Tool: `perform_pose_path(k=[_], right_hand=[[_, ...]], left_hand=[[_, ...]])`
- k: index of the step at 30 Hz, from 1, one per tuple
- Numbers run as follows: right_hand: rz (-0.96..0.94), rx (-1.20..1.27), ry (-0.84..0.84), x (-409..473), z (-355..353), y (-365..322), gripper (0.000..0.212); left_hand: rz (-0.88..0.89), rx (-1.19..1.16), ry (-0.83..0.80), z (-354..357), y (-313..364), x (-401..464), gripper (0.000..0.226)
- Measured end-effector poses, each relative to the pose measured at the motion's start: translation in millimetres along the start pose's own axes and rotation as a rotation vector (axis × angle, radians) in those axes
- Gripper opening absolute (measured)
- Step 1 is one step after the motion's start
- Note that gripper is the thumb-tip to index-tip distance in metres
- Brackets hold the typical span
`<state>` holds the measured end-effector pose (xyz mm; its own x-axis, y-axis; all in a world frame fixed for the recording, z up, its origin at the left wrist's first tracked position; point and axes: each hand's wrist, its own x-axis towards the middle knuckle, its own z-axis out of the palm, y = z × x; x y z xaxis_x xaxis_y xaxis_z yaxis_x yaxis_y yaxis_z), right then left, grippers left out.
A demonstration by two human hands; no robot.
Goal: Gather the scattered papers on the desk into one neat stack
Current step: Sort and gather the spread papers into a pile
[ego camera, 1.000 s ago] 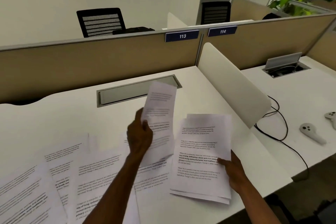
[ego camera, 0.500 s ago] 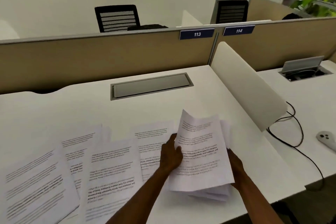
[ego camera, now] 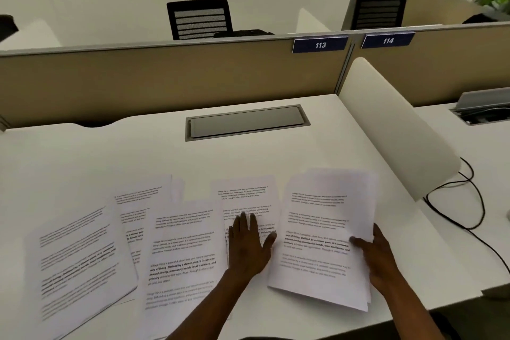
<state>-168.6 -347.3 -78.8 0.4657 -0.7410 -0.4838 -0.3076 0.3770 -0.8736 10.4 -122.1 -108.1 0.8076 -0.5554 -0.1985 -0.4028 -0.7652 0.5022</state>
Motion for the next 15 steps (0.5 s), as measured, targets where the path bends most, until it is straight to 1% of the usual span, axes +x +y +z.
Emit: perform_pose_path(k=[1, 2, 3, 4, 5, 8, 10, 15], right_hand=[[0.001, 0.000, 0.003, -1.1, -4.2, -0.8, 0.061], [-0.001, -0.001, 0.003, -1.5, -8.7, -0.8, 0.060], [0.002, -0.001, 0.003, -2.7, -13.0, -1.2, 0.060], [0.004, 0.003, 0.005, -3.1, -17.4, -1.1, 0.059], [0.009, 0.005, 0.010, -3.0, -21.8, -0.7, 0.059], [0.028, -0.001, 0.016, -2.0, -35.7, 1.5, 0.059], [0.032, -0.006, 0.026, -2.4, -46.2, 1.1, 0.058], [-0.008, -0.025, 0.141, 0.5, -72.9, -2.5, 0.053]], left_hand=[[0.039, 0.054, -0.011, 5.7, -3.9, -2.6, 0.112], [0.086, 0.121, -0.023, 11.8, -6.5, -3.0, 0.110], [0.121, 0.155, -0.022, 15.6, -7.6, -3.4, 0.102], [0.142, 0.167, -0.048, 16.5, -6.2, -4.4, 0.096], [0.165, 0.163, -0.071, 16.3, -3.9, -5.0, 0.096], [0.168, 0.158, -0.162, 13.0, 4.0, -7.5, 0.112], [0.182, 0.196, -0.189, 13.9, 5.9, -7.6, 0.122], [0.162, 0.172, -0.199, 12.4, 7.7, -8.1, 0.127]])
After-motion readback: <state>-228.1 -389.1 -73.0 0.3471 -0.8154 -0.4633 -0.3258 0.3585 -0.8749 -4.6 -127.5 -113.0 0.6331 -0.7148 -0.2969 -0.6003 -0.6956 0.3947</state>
